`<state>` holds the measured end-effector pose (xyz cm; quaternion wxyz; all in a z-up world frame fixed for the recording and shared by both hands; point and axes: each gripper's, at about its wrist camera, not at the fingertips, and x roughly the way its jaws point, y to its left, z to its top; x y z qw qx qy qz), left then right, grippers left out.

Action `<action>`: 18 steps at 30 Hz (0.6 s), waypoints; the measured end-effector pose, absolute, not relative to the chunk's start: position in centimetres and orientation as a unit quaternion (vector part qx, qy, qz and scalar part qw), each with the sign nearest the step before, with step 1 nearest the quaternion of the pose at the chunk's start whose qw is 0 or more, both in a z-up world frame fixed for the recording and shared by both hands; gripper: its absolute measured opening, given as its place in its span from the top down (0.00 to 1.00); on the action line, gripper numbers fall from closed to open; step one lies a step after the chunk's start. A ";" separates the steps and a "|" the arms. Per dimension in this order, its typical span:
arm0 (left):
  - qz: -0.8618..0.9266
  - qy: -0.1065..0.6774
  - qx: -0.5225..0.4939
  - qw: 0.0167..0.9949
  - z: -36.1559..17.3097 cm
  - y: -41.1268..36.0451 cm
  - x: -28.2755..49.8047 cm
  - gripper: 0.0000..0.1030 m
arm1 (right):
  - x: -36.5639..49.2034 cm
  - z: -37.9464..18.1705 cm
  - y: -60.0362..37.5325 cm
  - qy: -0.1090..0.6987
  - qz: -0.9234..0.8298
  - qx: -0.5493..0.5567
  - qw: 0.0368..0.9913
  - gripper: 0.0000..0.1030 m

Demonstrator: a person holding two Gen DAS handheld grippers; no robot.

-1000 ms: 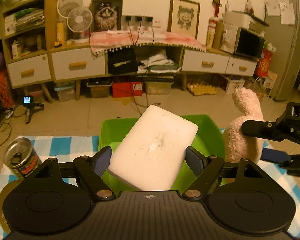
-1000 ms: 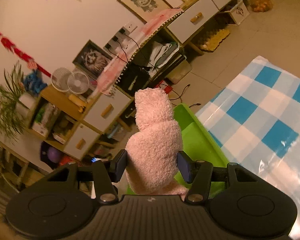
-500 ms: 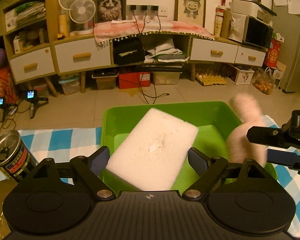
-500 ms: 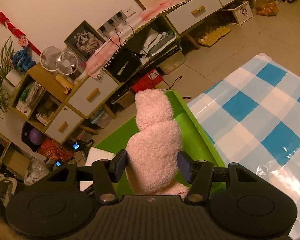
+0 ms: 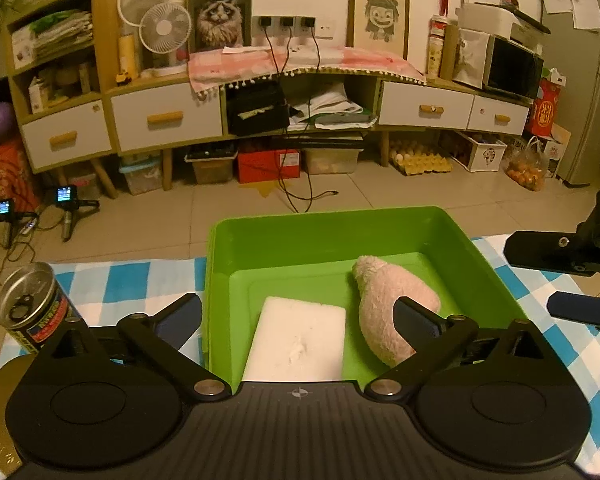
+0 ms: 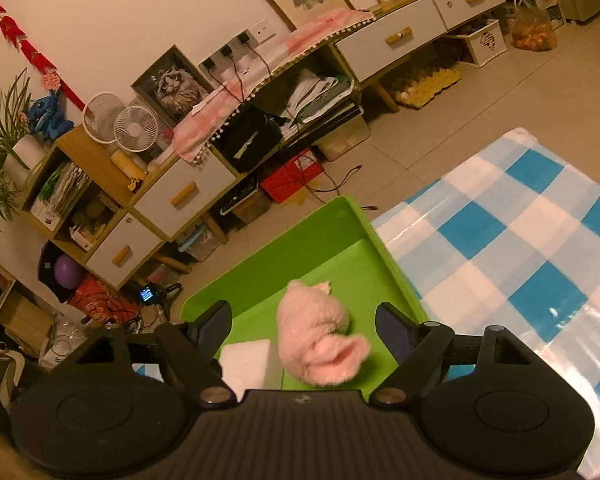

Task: Organize soft objects
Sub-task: 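Withdraw both tools from the tub back toward the remaining toys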

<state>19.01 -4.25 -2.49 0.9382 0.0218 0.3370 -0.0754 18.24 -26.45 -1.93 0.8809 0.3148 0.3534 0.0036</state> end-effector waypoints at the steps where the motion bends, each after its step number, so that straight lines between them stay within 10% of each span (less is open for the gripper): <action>1: -0.075 0.337 0.022 0.938 -2.3 -4.2 18.9 0.06 | 18.0 -1.7 -26.6 0.351 0.002 0.314 0.882 0.59; 18: -0.072 0.322 0.002 0.944 0.8 -2.6 14.2 0.05 | 12.7 1.9 -27.9 0.338 -0.018 0.310 0.888 0.58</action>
